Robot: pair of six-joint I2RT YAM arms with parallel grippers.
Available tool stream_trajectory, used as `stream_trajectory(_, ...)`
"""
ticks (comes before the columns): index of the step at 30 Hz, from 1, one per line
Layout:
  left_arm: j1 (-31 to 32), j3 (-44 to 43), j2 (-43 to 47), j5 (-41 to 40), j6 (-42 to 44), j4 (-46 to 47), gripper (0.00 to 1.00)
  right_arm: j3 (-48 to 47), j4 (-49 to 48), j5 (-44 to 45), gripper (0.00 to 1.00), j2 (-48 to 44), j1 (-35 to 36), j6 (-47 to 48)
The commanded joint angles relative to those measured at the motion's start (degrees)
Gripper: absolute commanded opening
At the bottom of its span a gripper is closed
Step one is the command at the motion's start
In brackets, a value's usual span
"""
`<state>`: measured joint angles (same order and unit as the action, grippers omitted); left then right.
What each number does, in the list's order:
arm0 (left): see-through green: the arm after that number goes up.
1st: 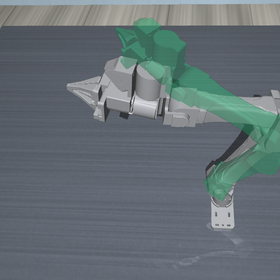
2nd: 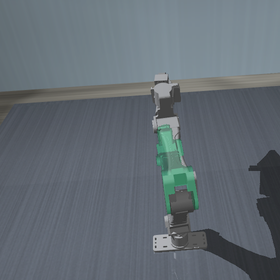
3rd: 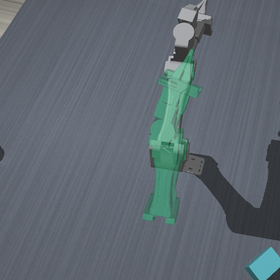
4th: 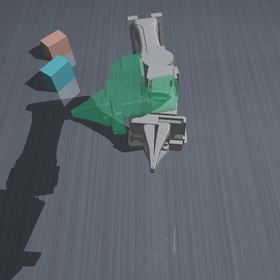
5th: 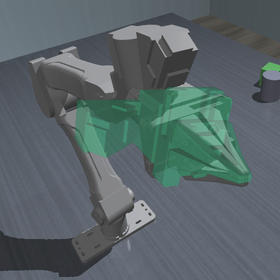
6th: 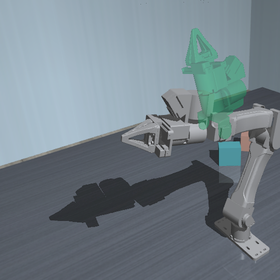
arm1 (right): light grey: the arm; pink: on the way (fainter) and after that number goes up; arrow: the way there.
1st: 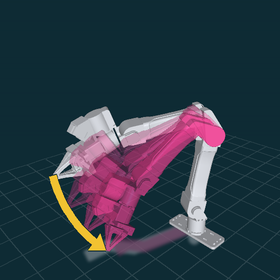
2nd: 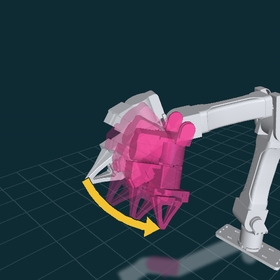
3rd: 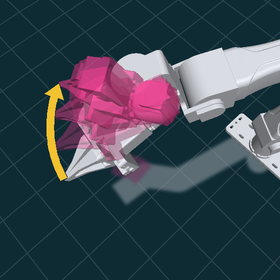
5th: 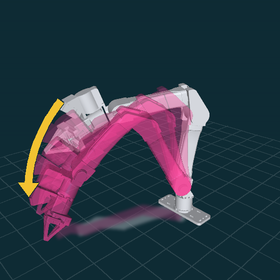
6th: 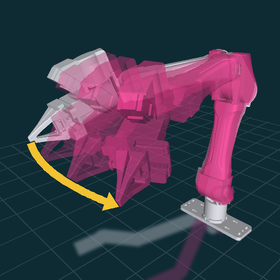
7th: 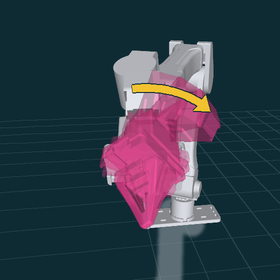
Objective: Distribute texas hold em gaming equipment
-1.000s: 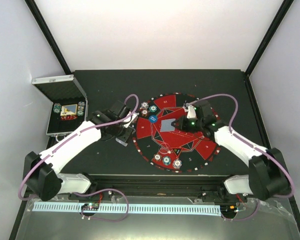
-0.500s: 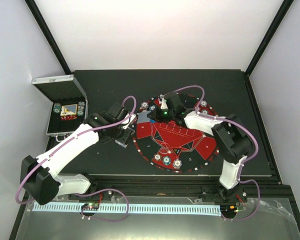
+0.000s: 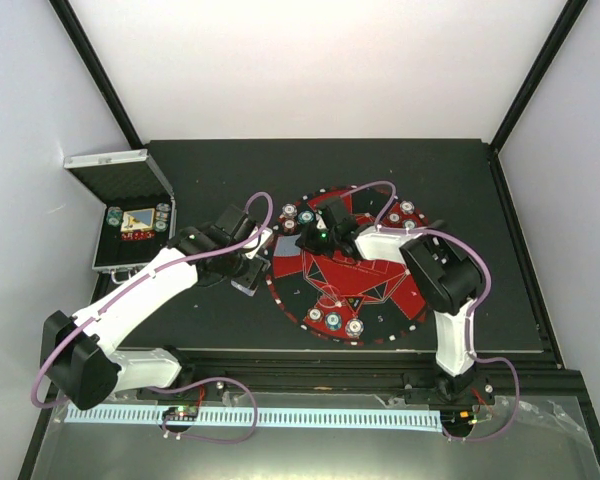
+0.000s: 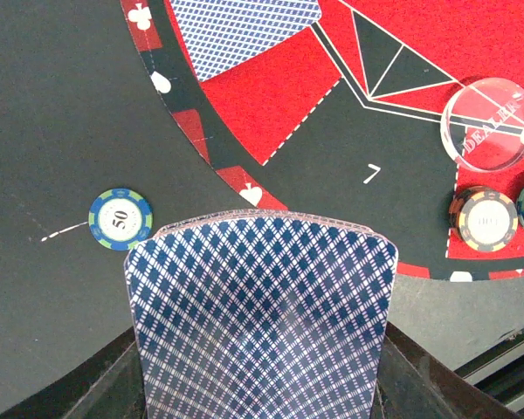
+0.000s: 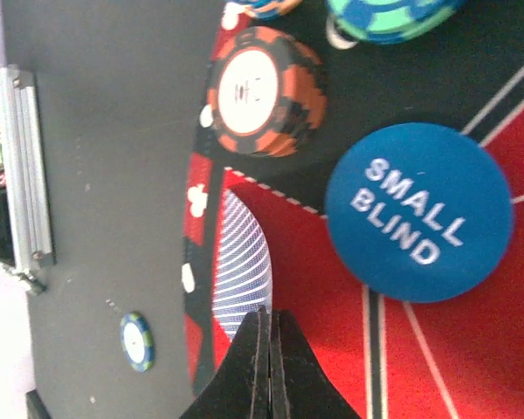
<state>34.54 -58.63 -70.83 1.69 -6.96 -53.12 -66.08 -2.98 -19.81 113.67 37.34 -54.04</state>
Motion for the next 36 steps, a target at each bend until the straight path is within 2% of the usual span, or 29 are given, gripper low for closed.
stream_trajectory(1, -0.4, 0.0, 1.2, 0.6, -0.1, 0.7, 0.57, -1.0, 2.1, 5.6, 0.01, 1.8, 0.6, -0.2)
stream_trajectory(11, -0.4, 0.2, 1.0, 0.6, 0.0, 0.6, 0.56, -1.2, 5.5, 9.7, 0.03, 2.4, 0.8, 0.5)
stream_trajectory(17, -0.4, 0.3, 0.5, 0.7, 0.1, 0.7, 0.56, -1.5, 7.4, 10.4, 0.27, 1.2, 1.0, 1.2)
stream_trajectory(26, -0.4, 0.3, 0.3, 2.0, 0.3, 1.1, 0.56, -0.7, 13.2, 15.8, 0.48, -4.4, 1.0, 3.7)
stream_trajectory(30, -0.2, 0.5, 0.7, 3.8, 1.8, 1.6, 0.56, 2.6, 15.7, 21.0, 0.66, -10.6, 0.9, 6.5)
stream_trajectory(33, 0.4, 0.4, 0.6, 5.2, 2.9, 1.9, 0.56, 7.0, 14.9, 21.5, 0.73, -17.8, 0.6, 10.4)
stream_trajectory(36, 2.4, 0.4, 0.2, 6.5, 3.6, 2.0, 0.56, 11.8, 15.1, 17.7, 0.78, -25.3, -1.0, 14.9)
